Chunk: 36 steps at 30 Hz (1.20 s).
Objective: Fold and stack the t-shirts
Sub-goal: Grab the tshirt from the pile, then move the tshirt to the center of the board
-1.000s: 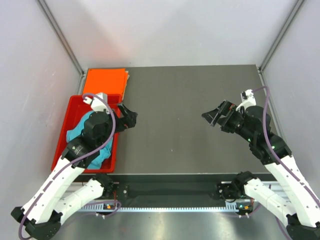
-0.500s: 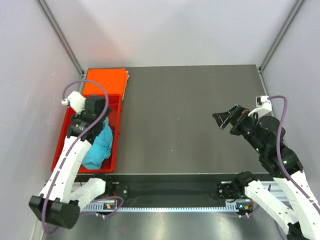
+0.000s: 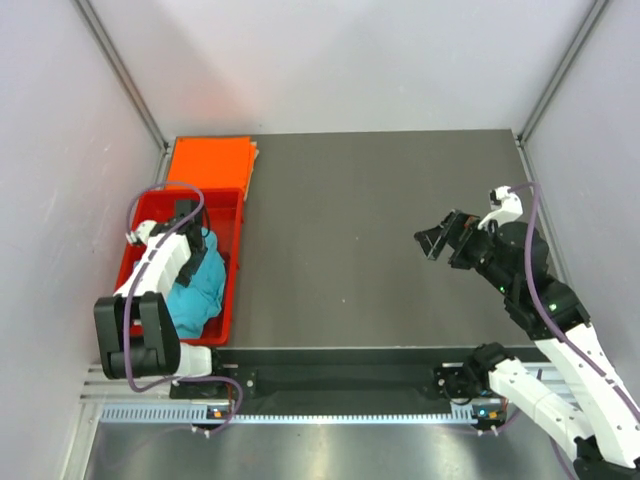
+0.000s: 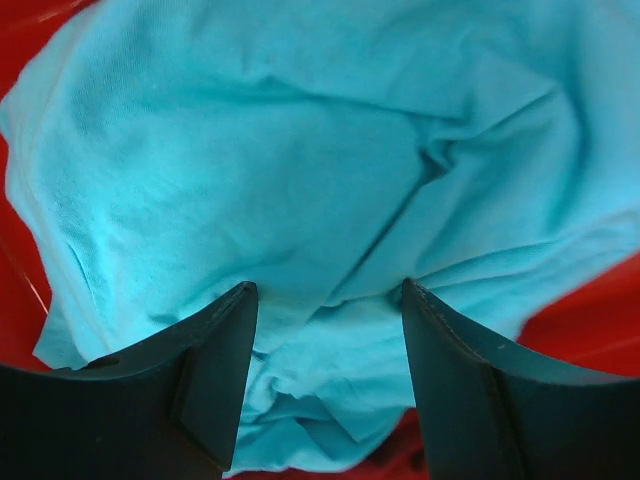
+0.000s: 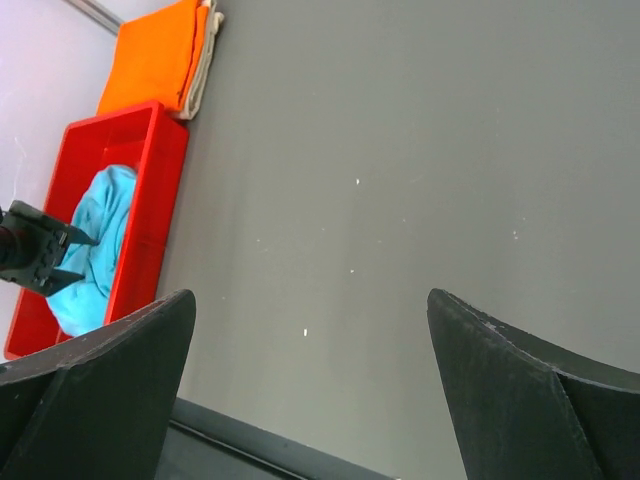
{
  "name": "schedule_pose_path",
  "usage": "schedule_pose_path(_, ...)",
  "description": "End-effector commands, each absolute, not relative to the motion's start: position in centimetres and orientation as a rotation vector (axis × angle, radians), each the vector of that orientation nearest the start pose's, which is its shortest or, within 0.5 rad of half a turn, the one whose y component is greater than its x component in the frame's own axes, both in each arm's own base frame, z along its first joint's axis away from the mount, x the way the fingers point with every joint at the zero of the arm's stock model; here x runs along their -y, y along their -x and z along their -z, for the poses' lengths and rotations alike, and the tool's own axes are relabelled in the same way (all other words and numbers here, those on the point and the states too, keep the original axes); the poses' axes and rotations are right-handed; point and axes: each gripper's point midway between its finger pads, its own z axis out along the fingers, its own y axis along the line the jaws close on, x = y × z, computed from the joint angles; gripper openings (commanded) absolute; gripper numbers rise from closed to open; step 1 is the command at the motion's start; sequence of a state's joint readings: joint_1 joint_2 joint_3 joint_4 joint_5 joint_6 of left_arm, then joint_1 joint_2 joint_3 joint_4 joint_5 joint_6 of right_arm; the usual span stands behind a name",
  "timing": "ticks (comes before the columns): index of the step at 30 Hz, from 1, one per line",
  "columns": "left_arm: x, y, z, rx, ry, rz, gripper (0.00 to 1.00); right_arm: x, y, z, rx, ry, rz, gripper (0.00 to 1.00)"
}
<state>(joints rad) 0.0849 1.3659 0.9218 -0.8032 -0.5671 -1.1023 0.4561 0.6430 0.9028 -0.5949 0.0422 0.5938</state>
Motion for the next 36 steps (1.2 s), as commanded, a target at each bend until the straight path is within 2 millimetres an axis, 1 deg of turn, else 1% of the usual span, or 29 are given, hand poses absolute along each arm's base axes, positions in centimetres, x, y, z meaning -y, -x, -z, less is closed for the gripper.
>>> schedule_pose_path(1,-9.1,-27.4,-8.6,-1.981,1.542,-0.436,0.64,-12.9,-22.2,-29.4,-1.902,-0.115,-0.674,1.00)
schedule_pose_path(3,-9.2,-27.8,-8.2,-1.986,1.506,-0.419,0.61,-12.8,-22.1,-29.7,-1.889,-0.113,-0.675,1.00)
schedule_pose_path(5,-9.2,-27.9,-7.7,-1.997,1.465,-0.415,0.55,-12.8,-22.2,-29.8,-1.878,-0.102,-0.672,1.00)
schedule_pose_path(6,-9.2,-28.1,-7.6,-2.001,1.453,-0.408,0.47,-12.6,-22.3,-29.7,-1.874,-0.107,-0.661,1.00)
schedule_pose_path(7,-9.1,-28.1,-7.3,-2.016,1.432,-0.408,0.34,-12.5,-22.3,-29.4,-1.877,-0.112,-0.656,1.00)
schedule_pose_path(8,-9.0,-28.1,-7.1,-2.021,1.431,-0.402,0.32,-12.5,-22.4,-29.3,-1.881,-0.112,-0.650,1.00)
schedule_pose_path(9,-9.0,-28.1,-6.7,-2.033,1.433,-0.405,0.27,-12.5,-22.3,-29.3,-1.880,-0.118,-0.655,1.00)
schedule_pose_path(10,-8.7,-28.3,-6.4,-2.056,1.422,-0.393,0.01,-12.5,-22.3,-29.1,-1.883,-0.123,-0.657,1.00)
schedule_pose_path(13,-8.4,-28.7,-6.6,-2.089,1.403,-0.372,0.00,-12.6,-22.2,-29.0,-1.877,-0.131,-0.669,1.00)
schedule_pose_path(14,-8.2,-29.8,-7.8,-2.079,1.375,-0.339,0.00,-12.6,-22.2,-28.9,-1.877,-0.129,-0.669,1.00)
schedule_pose_path(16,-7.9,-30.8,-10.7,-2.083,1.296,-0.290,0.00,-12.5,-22.0,-28.8,-1.883,-0.129,-0.667,1.00)
schedule_pose_path(17,-7.4,-32.5,-13.9,-2.041,1.246,-0.222,0.00,-12.5,-21.9,-28.9,-1.883,-0.131,-0.670,1.00)
schedule_pose_path(19,-6.7,-33.9,-19.4,-1.950,1.152,-0.127,0.00,-12.6,-21.7,-29.1,-1.883,-0.129,-0.683,1.00)
schedule_pose_path(20,-5.3,-35.4,-23.5,-1.884,1.090,-0.010,0.00,-12.6,-21.6,-29.3,-1.878,-0.128,-0.691,1.00)
schedule_pose_path(21,-4.3,-35.7,-26.9,-1.818,1.038,0.089,0.00,-12.8,-21.6,-29.7,-1.866,-0.127,-0.708,1.00)
schedule_pose_path(22,-3.0,-37.3,-31.7,-1.694,0.964,0.241,0.00,-12.9,-21.5,-29.8,-1.861,-0.127,-0.718,1.00)
schedule_pose_path(23,-1.6,-37.8,-34.4,-1.638,0.908,0.355,0.00,-12.9,-21.5,-30.1,-1.851,-0.132,-0.726,1.00)
schedule_pose_path(24,1.4,-38.0,-38.0,-1.591,0.783,0.552,0.00,-12.9,-21.5,-30.5,-1.831,-0.143,-0.742,1.00)
schedule_pose_path(25,4.6,-38.1,-40.5,-1.551,0.691,0.699,0.00,-13.0,-21.5,-30.8,-1.818,-0.148,-0.754,1.00)
schedule_pose_path(26,7.0,-37.7,-45.3,-1.454,0.574,0.823,0.00,-13.0,-21.5,-31.1,-1.805,-0.150,-0.763,1.00)
schedule_pose_path(28,11.1,-37.6,-47.8,-1.477,0.457,0.907,0.00,-12.9,-21.2,-32.4,-1.766,-0.147,-0.777,1.00)
schedule_pose_path(29,14.7,-35.7,-51.1,-1.451,0.349,0.980,0.00,-12.9,-21.1,-32.8,-1.756,-0.144,-0.781,1.00)
schedule_pose_path(30,16.4,-35.3,-51.6,-1.456,0.301,1.004,0.00,-12.7,-21.0,-33.2,-1.745,-0.139,-0.776,1.00)
schedule_pose_path(31,19.1,-33.8,-52.3,-1.459,0.227,1.071,0.00,-12.5,-20.7,-33.9,-1.723,-0.138,-0.778,1.00)
schedule_pose_path(32,20.3,-33.2,-52.1,-1.462,0.195,1.110,0.00,-12.3,-20.6,-34.0,-1.718,-0.141,-0.773,1.00)
schedule_pose_path(33,21.4,-32.4,-52.6,-1.434,0.166,1.169,0.00,-11.7,-20.5,-34.2,-1.705,-0.160,-0.751,1.00)
schedule_pose_path(34,22.7,-31.5,-51.9,-1.454,0.107,1.225,0.00,-11.3,-20.4,-34.3,-1.700,-0.171,-0.737,1.00)
schedule_pose_path(35,24.0,-31.2,-49.1,-1.513,0.089,1.247,0.00,-10.9,-20.5,-34.1,-1.701,-0.190,-0.715,1.00)
schedule_pose_path(36,24.7,-31.1,-47.4,-1.552,0.081,1.258,0.00,-10.1,-20.6,-33.6,-1.708,-0.224,-0.673,1.00)
